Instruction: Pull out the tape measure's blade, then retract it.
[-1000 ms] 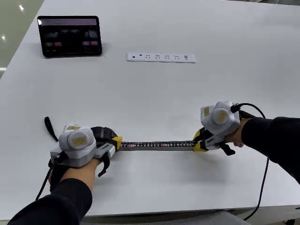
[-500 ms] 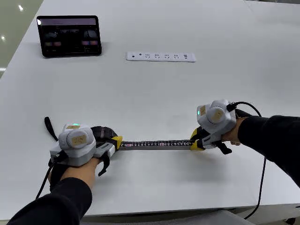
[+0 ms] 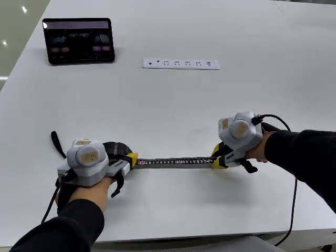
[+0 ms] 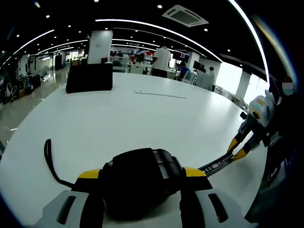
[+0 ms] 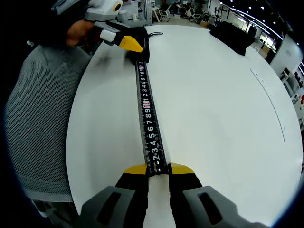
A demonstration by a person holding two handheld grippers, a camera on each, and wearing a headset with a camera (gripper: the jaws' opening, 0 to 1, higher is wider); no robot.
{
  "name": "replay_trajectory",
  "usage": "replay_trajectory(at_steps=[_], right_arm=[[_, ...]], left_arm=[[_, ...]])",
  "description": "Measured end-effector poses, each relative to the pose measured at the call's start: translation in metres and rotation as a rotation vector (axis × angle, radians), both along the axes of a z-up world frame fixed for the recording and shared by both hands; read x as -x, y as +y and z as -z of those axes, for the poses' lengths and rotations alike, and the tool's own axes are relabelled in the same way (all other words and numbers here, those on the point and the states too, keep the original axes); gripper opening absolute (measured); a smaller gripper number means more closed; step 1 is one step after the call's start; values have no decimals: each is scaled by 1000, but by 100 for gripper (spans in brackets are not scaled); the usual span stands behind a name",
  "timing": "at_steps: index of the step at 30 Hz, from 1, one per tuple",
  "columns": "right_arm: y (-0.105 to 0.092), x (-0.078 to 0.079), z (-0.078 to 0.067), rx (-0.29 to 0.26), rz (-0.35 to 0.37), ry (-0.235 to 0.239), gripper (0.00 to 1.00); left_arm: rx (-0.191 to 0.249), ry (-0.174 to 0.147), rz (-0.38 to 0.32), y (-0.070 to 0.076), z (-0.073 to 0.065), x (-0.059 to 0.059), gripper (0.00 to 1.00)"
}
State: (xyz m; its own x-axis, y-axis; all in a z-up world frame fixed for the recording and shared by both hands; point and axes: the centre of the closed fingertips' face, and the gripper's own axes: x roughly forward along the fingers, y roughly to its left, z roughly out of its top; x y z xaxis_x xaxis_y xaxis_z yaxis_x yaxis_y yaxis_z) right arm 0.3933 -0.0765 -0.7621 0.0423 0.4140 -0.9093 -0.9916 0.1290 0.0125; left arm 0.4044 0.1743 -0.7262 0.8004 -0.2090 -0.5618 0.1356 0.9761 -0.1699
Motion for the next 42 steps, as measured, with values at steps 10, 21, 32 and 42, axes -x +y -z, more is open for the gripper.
replay_trajectory(at_steps=[10,21,32,42], right_arm=[[7,0,-1,-10,1,-1,12],[14,0,-1,-22,3,-7,12],[20,2,-1,-27,3,-10,12],[27,1,0,-38,5,-10,12]], left_arm=[[2,6,2,1,1,-1,60],[3,7,3,1,1,-1,60],[4,8,3,1,2,-1,60],[5,9,3,1,3,-1,60]])
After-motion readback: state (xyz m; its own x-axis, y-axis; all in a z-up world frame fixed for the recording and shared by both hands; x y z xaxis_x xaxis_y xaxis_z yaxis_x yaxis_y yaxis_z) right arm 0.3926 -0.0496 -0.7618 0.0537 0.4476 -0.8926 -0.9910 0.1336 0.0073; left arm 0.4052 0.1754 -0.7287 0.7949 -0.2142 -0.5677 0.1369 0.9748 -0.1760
